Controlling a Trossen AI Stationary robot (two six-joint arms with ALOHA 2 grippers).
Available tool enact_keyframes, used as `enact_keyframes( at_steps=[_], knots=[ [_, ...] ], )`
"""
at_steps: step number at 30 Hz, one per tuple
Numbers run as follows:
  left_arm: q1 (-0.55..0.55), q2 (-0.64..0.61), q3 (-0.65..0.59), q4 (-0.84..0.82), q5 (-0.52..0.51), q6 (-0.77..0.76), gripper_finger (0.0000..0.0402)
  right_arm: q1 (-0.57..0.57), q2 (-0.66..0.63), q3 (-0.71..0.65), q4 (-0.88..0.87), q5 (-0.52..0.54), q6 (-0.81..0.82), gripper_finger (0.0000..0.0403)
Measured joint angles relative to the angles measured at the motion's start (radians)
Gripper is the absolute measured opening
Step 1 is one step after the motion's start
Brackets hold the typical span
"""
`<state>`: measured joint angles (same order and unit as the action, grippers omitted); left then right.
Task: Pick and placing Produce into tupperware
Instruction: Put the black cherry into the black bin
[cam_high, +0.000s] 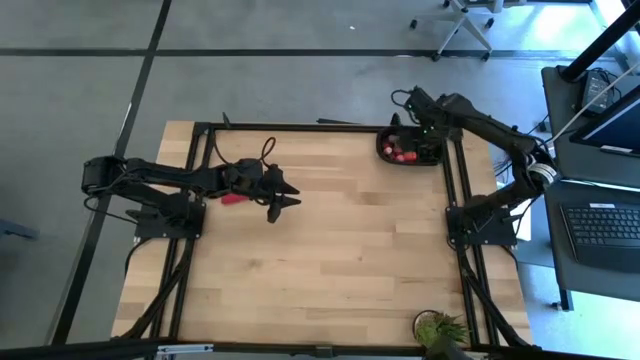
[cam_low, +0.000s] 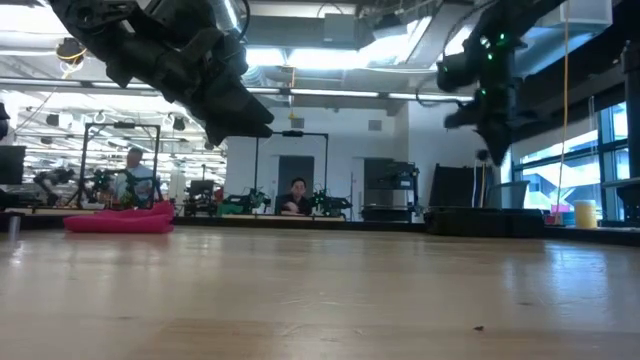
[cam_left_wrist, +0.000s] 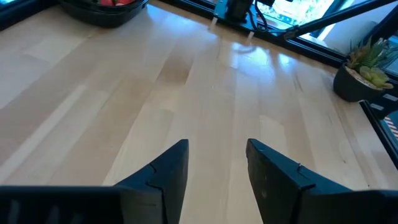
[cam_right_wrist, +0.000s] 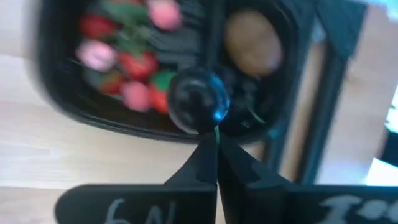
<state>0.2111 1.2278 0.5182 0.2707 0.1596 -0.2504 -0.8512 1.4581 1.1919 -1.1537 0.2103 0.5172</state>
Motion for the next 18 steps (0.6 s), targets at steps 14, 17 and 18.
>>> enact_keyframes(
  at_steps=[14,17,18],
  knots=[
    [0.0,0.0,0.0,-0.017,0.0,0.0,0.0139,-0.062,0.157,0.0,-0.096,0.007,0.029,0.0],
    [0.0,0.0,0.0,-0.031,0.0,0.0,0.0138,-0.069,0.191,0.0,-0.097,0.009,0.032,0.0004],
    [0.0,0.0,0.0,-0.037,0.001,0.0,0.0138,-0.071,0.2,0.0,-0.097,0.01,0.037,0.0007]
  ],
)
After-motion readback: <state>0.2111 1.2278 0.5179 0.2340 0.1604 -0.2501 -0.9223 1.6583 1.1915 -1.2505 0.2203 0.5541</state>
